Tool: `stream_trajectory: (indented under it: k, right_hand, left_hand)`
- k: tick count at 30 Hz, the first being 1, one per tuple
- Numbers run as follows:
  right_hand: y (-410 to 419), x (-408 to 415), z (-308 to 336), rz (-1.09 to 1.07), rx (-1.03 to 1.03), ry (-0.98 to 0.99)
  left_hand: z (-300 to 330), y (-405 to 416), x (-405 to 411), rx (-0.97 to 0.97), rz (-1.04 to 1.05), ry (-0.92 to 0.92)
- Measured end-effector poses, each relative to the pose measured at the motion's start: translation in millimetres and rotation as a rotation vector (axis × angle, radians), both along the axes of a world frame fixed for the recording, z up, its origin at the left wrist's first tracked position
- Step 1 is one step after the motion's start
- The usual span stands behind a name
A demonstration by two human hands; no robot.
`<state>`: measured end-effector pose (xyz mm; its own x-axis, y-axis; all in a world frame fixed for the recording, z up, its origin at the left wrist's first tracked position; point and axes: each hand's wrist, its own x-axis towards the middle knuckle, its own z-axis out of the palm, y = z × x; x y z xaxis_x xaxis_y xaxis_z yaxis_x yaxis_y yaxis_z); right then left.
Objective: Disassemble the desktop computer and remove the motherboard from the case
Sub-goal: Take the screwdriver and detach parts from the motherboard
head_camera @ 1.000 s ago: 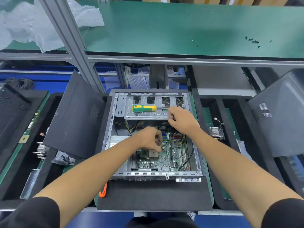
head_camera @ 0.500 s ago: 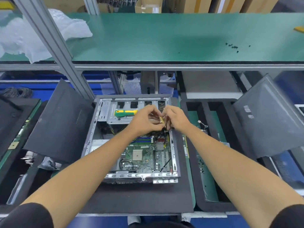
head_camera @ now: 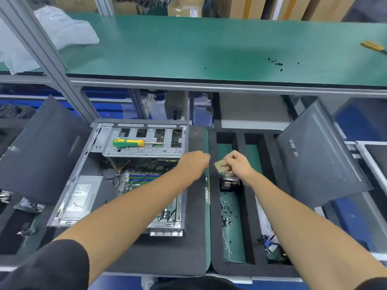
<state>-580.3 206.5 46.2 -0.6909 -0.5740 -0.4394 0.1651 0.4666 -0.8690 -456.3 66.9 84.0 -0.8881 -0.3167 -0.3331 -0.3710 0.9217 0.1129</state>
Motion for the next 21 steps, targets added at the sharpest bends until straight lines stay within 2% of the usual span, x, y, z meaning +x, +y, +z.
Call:
stream_trajectory:
  k: [2, 5, 8, 15, 21]
  right_hand:
    - [17, 3, -18, 0.015, 0.076, -0.010]
    - [34, 14, -42, 0.017, 0.153, -0.058]
    - [45, 25, -62, 0.037, 0.203, -0.042]
    - [45, 37, -84, 0.044, 0.239, -0.083]
    - [35, 43, -89, 0.092, 0.234, -0.100]
  left_hand:
    - [-18, 24, -10, -0.130, -0.064, -0.187]
    - [-56, 51, -15, -0.083, -0.050, -0.394]
    - [-85, 64, -12, -0.083, -0.053, -0.492]
    - [-110, 70, 2, -0.035, -0.018, -0.472]
    - [-104, 55, -4, 0.089, 0.105, -0.317]
